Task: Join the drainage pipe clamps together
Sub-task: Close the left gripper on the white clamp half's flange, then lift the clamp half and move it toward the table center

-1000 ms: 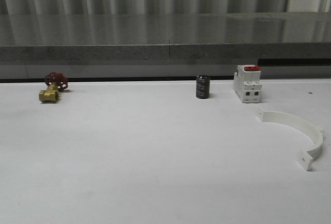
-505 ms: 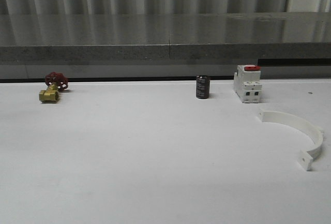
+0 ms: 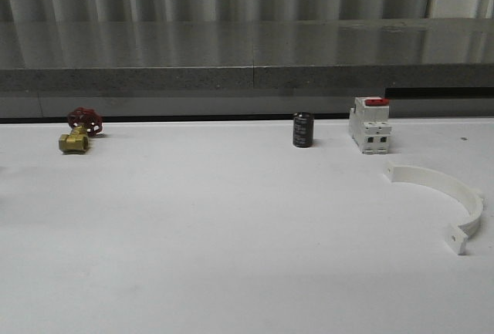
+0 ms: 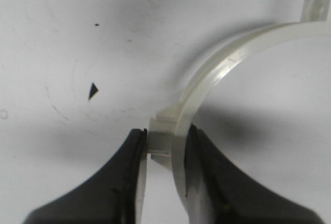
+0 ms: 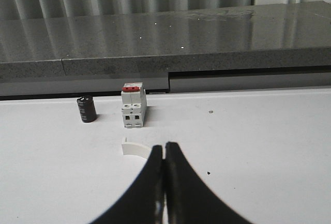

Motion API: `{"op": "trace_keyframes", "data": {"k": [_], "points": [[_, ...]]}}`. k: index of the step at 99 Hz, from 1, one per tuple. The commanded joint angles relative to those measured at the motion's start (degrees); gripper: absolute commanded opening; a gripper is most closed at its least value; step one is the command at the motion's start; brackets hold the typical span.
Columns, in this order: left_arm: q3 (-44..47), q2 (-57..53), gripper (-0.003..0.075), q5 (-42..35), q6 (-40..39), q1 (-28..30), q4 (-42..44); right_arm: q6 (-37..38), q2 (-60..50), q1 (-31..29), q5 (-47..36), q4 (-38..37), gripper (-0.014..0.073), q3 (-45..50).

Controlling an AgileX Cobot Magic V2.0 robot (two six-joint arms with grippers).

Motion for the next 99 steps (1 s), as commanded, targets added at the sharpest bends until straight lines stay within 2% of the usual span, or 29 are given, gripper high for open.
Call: {"op": "trace_keyframes", "data": {"k": [1, 17, 30, 59, 78, 99], "points": [[-1.58, -6.42, 0.0027, 1.78, -0.23, -2.11, -4.26, -0.30, -1.10, 0.09, -5.14, -0.43, -0.0068, -0.93], [-1.58, -10.78, 0.0027, 1.96, -4.38, -8.77, -6.04, -0.30, -1.10, 0.09, -5.14, -0.43, -0.0068, -0.93], [-1.58, -11.48, 0.0027, 1.40, -11.16, -15.35, -5.25, -0.30, -1.10, 0.09, -5.14, -0.43, -0.0068, -0.93], [-1.58, -9.41, 0.0028, -5.30, -19.09, -30.28, -4.85, -0.30, -1.10, 0.09, -5.14, -0.43, -0.0068, -0.93], [-1.58, -5.41, 0.0028, -5.44, -21.49, -34.49, -4.71, -0.30, -1.10, 0.09, -5.14, -0.43, -0.0068, -0.93], [-1.58, -2.87, 0.0028, -7.28, -23.53, -36.35, -3.82, -0.30, -1.10, 0.09, -5.14, -0.43, -0.0068, -0.93]]}}
